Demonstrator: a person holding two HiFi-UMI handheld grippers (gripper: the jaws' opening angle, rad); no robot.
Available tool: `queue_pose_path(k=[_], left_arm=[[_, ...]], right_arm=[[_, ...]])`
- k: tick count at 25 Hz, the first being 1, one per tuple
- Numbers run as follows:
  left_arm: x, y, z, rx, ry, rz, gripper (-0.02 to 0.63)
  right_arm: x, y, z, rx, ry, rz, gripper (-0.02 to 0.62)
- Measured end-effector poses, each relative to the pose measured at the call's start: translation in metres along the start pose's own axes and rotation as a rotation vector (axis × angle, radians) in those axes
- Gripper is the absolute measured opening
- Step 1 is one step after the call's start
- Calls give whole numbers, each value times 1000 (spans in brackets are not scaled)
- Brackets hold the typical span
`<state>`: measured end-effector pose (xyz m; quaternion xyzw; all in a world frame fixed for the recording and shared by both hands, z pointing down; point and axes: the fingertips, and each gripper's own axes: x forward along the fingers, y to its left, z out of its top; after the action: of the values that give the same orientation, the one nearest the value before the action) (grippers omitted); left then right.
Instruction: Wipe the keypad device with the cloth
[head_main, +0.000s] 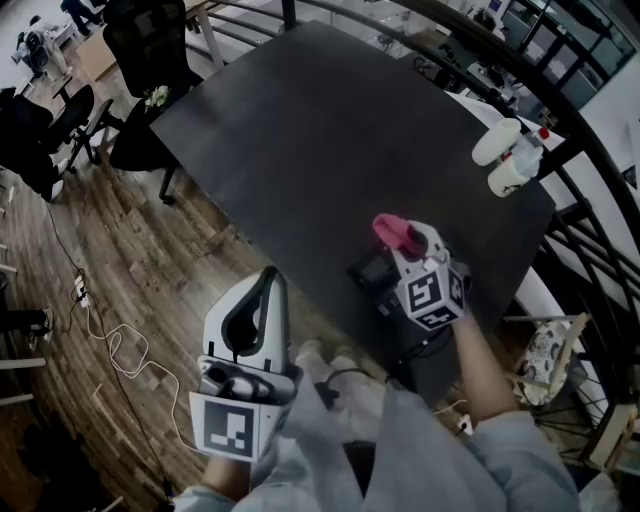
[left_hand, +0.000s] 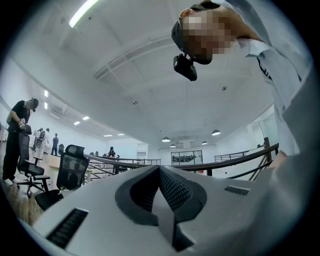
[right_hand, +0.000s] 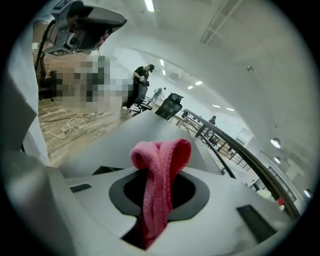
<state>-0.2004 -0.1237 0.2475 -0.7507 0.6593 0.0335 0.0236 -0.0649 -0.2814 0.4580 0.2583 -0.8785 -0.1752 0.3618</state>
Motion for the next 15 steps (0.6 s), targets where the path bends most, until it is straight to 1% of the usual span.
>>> queue_pose_path(k=[6, 10, 12, 15], left_arm=[[6, -6, -2, -7, -3, -28, 3], [11, -15, -4, -10, -1, -57, 3], [13, -19, -4, -12, 0, -71, 3], [16, -25, -4, -14, -1, -91, 3]], right_arm=[[-17, 3, -17, 18, 34, 5, 72], [-31, 4, -28, 56, 50, -6, 72], [-38, 4, -36, 105, 55, -20, 72], [-50, 1, -47, 211, 51, -57, 72]])
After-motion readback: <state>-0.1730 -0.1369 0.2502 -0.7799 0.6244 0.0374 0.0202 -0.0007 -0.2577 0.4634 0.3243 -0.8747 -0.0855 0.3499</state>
